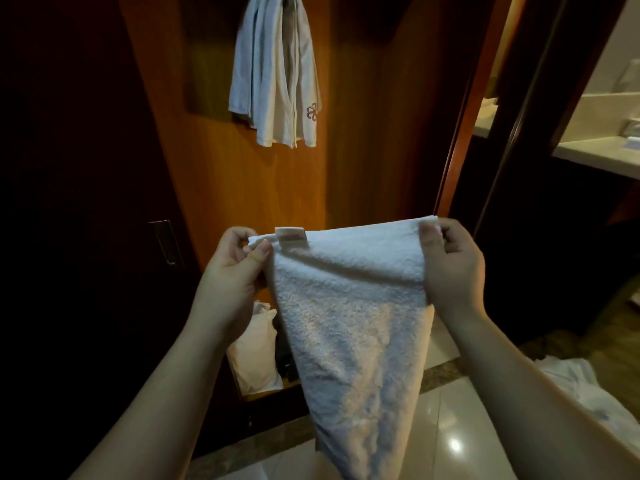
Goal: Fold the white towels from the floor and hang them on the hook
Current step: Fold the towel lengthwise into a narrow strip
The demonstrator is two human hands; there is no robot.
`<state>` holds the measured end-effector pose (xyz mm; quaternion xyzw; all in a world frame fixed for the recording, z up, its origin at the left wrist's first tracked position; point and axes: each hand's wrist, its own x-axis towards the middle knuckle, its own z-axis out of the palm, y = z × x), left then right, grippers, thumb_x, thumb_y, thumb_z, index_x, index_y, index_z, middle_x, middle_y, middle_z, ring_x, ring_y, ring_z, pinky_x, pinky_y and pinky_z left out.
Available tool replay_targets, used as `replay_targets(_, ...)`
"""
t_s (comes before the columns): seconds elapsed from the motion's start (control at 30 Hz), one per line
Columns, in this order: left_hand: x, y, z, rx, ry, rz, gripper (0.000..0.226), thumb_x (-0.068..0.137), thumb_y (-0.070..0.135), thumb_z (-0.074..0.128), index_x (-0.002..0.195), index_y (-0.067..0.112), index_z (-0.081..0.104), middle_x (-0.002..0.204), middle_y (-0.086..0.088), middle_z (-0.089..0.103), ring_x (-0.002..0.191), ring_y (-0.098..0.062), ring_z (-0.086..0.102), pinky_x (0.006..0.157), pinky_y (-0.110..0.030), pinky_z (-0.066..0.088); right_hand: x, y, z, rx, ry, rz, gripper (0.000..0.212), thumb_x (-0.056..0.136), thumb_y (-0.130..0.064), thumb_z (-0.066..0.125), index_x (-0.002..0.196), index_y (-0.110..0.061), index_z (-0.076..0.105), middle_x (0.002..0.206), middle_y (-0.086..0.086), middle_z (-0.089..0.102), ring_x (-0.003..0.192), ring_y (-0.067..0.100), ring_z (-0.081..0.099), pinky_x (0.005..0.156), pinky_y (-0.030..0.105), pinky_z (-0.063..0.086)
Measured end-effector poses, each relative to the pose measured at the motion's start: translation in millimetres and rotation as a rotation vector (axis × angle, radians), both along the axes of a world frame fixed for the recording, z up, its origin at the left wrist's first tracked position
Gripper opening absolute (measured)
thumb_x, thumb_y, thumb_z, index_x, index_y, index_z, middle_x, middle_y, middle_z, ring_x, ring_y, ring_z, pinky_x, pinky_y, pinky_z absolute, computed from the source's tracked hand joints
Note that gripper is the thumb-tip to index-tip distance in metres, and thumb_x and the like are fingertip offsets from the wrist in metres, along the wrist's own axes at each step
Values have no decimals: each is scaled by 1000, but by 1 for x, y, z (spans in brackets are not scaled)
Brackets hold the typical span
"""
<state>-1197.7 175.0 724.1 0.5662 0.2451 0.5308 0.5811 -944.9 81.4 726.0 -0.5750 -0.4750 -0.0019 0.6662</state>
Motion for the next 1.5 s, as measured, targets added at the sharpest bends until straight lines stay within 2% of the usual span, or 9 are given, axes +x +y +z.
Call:
replay_targets(0.13,0,-6,8,-15,-46,-36,9,96,14,54,95,20,48,76,8,70,65,-6,64,54,-22,53,8,-4,2,-138,209,340,49,66,-82,68,93,-42,75,90,-14,76,83,3,72,72,23,57)
replay_targets(0.27,-11,-8,17,-12,-35,-112,11,85,22,59,92,20,50,75,3,68,63,-10,62,51,-22,51,22,-7,2,-356,366,753,64,56,-60,91,108,-24,78,113,10,75,105,28,72,81,34,60)
replay_targets(0.53,-25,-11,30,63,-81,-124,3,86,31,69,85,31,67,81,4,70,70,-12,67,59,-28,54,9,-12,16,-300,381,691,62,58,-76,79,99,-30,80,100,6,78,95,20,75,73,25,59)
replay_targets(0.67,-13,-19,11,-101,-19,-264,34,68,38,84,96,19,81,101,-10,77,91,-24,75,74,-35,60,-5,-2,26,-237,362,682,49,77,-67,71,109,-31,77,106,5,77,100,21,74,76,27,59)
replay_targets(0.83,-18,-10,-3,-210,18,-159,27,83,27,63,100,12,79,106,-14,76,97,-26,74,74,-30,60,-3,6,15,-335,335,641,61,73,-72,73,109,-23,76,109,14,75,103,32,72,83,40,60)
replay_targets(1.07,-8,-1,-14,-323,75,-95,40,84,30,60,113,4,69,113,-17,74,104,-30,72,91,-41,56,19,18,-9,-488,317,692,50,87,-66,62,117,-26,73,117,8,74,110,27,71,82,30,59)
replay_targets(1.27,13,5,-36,-519,69,83,24,96,26,61,108,10,73,105,-13,77,99,-31,73,89,-46,54,1,32,-41,-553,429,473,45,90,-63,57,111,-26,74,110,7,76,103,26,73,101,52,51)
replay_targets(1.37,37,-5,-55,-605,24,288,20,100,27,59,97,13,74,98,-10,76,95,-32,72,86,-48,56,-29,38,-66,-613,516,217,54,92,-66,49,118,-23,69,103,11,75,92,26,73,80,42,59)
replay_targets(1.5,58,-32,-73,-501,72,373,28,93,49,50,92,36,75,98,4,77,100,-22,71,92,-46,55,-60,32,-89,-609,452,40,47,102,-59,37,115,-24,65,85,-11,67,72,-3,62,52,17,42)
